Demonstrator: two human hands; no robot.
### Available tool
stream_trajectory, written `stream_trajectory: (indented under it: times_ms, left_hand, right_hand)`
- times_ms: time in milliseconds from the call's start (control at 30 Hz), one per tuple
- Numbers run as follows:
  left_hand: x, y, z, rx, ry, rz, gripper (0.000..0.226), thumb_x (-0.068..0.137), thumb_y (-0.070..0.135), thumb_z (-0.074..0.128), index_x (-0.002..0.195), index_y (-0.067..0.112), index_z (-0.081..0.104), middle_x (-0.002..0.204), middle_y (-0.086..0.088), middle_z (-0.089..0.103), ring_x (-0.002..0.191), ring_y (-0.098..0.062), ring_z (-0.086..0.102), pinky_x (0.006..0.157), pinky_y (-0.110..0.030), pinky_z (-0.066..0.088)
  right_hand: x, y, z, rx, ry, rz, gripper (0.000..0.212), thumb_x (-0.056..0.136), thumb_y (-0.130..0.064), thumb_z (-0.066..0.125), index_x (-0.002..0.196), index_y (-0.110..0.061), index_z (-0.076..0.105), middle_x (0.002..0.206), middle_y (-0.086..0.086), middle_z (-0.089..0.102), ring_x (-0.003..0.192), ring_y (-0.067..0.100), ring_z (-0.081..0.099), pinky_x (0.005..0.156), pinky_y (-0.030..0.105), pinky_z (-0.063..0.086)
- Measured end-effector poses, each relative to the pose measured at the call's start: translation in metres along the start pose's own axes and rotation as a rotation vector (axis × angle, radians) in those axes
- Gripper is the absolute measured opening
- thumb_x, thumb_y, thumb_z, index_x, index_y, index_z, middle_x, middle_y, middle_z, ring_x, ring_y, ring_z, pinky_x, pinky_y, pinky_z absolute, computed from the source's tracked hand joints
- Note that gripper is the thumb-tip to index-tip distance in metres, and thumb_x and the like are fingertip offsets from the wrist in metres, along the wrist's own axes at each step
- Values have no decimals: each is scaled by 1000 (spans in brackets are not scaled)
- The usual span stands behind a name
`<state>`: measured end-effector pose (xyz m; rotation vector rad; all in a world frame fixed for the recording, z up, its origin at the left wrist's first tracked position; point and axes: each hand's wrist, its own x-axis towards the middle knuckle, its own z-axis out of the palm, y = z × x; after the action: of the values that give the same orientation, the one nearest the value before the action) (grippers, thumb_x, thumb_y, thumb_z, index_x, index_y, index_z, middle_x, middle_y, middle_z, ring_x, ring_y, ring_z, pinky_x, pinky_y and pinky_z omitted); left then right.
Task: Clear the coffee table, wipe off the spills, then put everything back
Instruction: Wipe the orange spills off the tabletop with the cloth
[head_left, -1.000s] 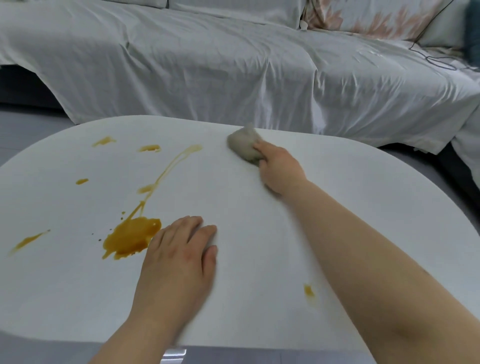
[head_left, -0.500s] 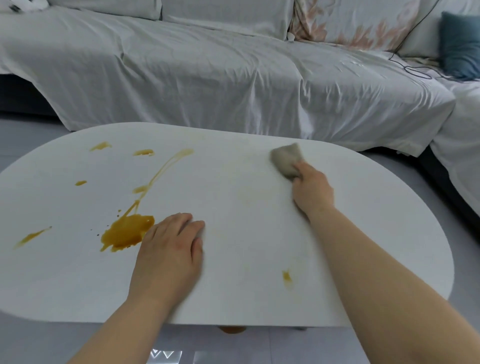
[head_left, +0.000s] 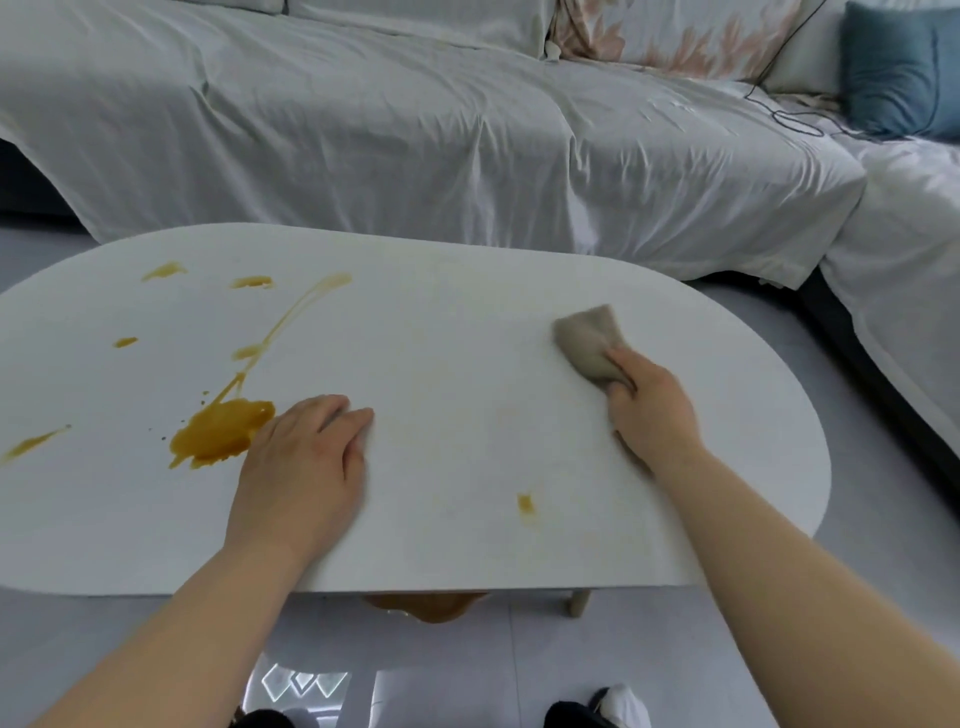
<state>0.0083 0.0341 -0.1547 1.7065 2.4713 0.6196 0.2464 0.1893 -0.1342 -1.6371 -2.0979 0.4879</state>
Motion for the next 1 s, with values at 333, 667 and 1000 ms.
stream_trajectory:
  times_ms: [333,667,1000]
  left_hand:
    - [0,2,-4,-2,-28,5,31,88,12,46,116,11,60,127,-14,57,120,-33,48,101,-43,32]
    - [2,0,-2,-4,-40,-9,35,91,19,38,120,16,57,133,-8,52,126,-26,41,106,-38,25]
    - [1,2,-7,-68,-51,-24,34,91,21,39,121,12,55,138,-5,48,130,-22,37,109,-34,20]
  right_hand:
    - [-73,-79,54,18,-235,-415,46,88,-12,42,132,-25,43,144,-4,42,133,17,33,108,28,26]
    - [-77,-35,19,-111,13,-38,44,91,-11,38,134,-19,39,147,1,38,133,22,32,105,27,26]
    - [-108,-33,8,-174,-65,-280,44,81,-4,51,123,-18,54,133,1,55,119,23,53,98,28,41]
